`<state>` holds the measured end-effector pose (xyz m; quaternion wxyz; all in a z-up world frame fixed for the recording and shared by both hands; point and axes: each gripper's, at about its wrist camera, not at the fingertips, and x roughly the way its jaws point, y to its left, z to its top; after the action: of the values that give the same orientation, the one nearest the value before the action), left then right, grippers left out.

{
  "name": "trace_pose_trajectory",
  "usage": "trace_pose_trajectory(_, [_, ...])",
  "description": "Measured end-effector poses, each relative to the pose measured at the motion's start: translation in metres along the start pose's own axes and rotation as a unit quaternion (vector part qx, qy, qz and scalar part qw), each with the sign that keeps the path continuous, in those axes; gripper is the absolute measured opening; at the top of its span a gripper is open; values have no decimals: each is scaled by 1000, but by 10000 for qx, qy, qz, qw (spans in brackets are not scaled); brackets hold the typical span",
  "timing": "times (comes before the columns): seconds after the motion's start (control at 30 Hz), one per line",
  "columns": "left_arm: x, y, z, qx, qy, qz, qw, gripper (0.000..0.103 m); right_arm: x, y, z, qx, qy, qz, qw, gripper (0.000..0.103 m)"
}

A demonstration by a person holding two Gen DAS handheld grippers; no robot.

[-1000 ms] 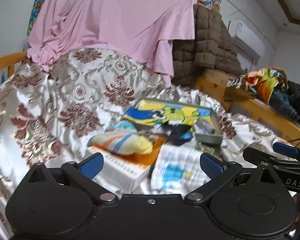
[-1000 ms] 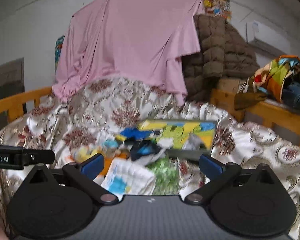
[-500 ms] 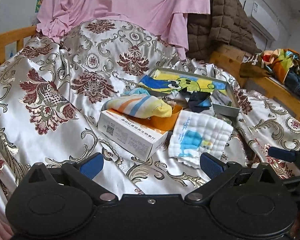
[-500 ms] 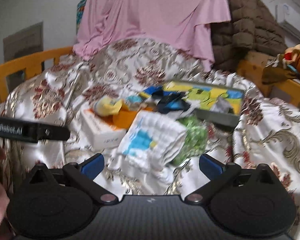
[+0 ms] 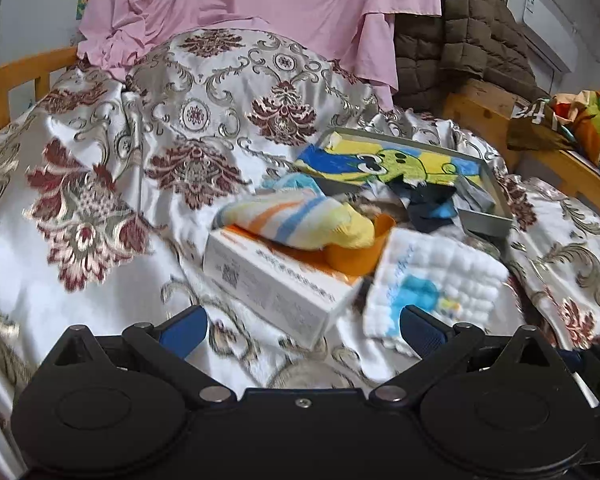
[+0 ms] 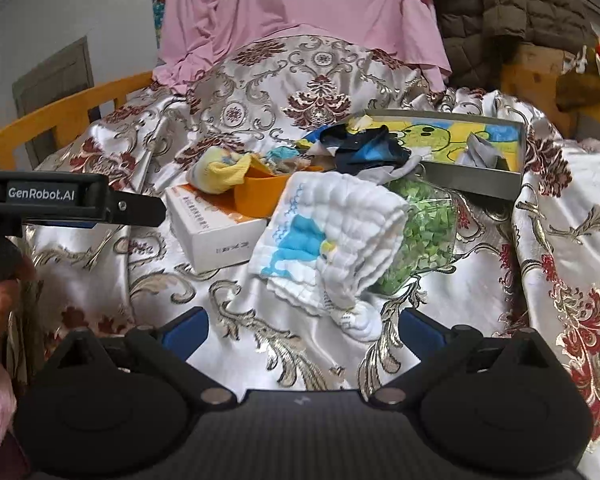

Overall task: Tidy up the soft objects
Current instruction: 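Grasp the striped sock with the left tool while the right tool grasps the white muslin cloth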

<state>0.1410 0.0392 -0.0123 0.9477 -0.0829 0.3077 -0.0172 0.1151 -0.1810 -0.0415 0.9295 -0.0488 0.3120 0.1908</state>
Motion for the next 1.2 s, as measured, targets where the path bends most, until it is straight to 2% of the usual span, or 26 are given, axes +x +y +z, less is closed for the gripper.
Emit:
trace_pose_trajectory(0.3, [34, -5, 25, 463, -277, 93, 9985, 102, 30, -23, 13, 537, -134, -4, 9985, 103])
trace_pose_trajectory(0.5, [63, -4, 38, 898, -444, 172, 9948, 102, 56, -38, 26, 1007, 10, 336, 9943, 103])
trace_pose_trajectory(0.63, [81, 1, 45, 827, -451, 15, 9956, 102, 68, -42, 23, 1196, 202, 477, 9915, 102])
trace_pose_trajectory(0.8, [96, 2, 49, 876, -441, -225, 9949, 102, 74, -42, 21, 1327, 174, 676, 9887, 97])
trace_pose_trajectory(0.93, [102, 5, 50, 787, -367, -348, 9956, 102, 80, -40, 22, 1401, 146, 816, 9867, 91])
trace_pose_trajectory(1.2, [110, 28, 50, -134, -95, -707, 9974, 97, 85, -37, 24, 1508, 12, 873, 9847, 76])
